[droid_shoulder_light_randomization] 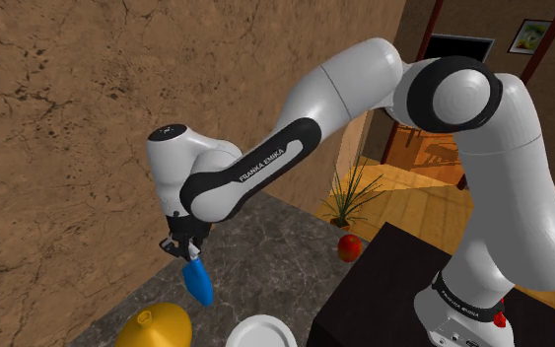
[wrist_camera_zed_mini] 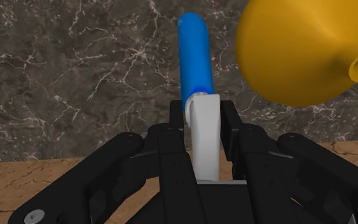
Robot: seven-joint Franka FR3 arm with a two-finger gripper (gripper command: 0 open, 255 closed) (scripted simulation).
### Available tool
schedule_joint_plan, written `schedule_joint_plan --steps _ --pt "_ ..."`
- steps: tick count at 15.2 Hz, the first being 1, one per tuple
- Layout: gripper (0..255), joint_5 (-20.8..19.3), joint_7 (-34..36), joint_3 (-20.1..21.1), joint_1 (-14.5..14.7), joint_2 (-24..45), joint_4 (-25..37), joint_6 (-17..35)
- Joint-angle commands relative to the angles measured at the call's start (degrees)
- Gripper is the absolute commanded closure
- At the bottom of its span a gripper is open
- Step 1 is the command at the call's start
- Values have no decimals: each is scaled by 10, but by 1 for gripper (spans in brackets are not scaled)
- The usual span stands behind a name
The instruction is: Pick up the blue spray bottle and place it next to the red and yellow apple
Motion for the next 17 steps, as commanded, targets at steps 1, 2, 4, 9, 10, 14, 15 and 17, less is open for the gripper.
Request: schedule_joint_plan --steps 1,2,4,9,10,14,15,17 --pt "255 4 -4 3 -3 -9 3 -12" --pt "255 7 -5 4 -4 -13 5 -17" --pt "255 11 -8 7 -5 -21 8 -28" --pt "255 20 -14 13 -8 -40 20 -57" --pt "255 22 -15 14 -9 -43 22 -63" --pt "255 29 -20 18 -11 -56 34 -87" --pt "255 31 -21 19 -11 -59 38 -93" --pt "255 34 -23 21 -12 -65 45 -105"
